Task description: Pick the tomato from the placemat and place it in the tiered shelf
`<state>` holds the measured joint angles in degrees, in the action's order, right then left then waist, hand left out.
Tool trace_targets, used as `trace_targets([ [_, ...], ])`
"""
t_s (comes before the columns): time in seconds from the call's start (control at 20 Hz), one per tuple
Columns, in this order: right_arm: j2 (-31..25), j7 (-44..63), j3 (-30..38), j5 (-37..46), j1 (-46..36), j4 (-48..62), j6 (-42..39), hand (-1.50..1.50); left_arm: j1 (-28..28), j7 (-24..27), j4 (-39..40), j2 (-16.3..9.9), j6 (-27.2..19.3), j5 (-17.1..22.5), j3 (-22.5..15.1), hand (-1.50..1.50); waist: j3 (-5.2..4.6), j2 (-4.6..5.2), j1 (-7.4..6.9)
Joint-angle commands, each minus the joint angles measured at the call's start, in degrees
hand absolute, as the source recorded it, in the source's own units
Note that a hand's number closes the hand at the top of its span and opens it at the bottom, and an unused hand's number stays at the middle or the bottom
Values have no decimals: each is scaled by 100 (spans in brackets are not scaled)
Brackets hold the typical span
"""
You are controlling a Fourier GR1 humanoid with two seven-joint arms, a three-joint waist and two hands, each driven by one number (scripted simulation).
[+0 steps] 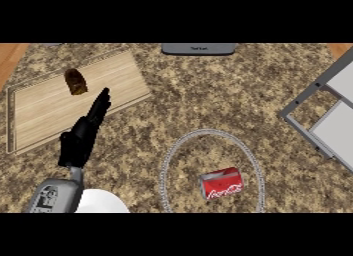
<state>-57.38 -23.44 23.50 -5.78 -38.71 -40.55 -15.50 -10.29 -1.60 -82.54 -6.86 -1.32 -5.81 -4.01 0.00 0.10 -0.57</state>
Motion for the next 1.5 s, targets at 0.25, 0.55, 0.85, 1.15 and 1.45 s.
trace_targets([
  [0.25,-275,1052,717,-1019,-498,388,-728,-150,207,-82,-218,25,87,-33,-71,0,-1,-29,42],
  [0.55,-1393,1827,1212,-1236,-1137,1638,-664,-150,-137,85,72,47,54,-64,27,0,6,40,-61],
  [0.85,-2261,2046,1169,-1008,-490,2429,-1518,-150,95,61,-138,-26,198,63,54,0,29,71,-93],
  [1.15,-2485,1417,1118,-790,128,2743,-2034,-150,11,-48,-121,169,-16,-137,-108,0,63,99,-26],
  [1.45,-2636,876,1166,-733,560,2954,-2537,-150,-2,30,-79,123,11,-18,47,0,89,95,56],
])
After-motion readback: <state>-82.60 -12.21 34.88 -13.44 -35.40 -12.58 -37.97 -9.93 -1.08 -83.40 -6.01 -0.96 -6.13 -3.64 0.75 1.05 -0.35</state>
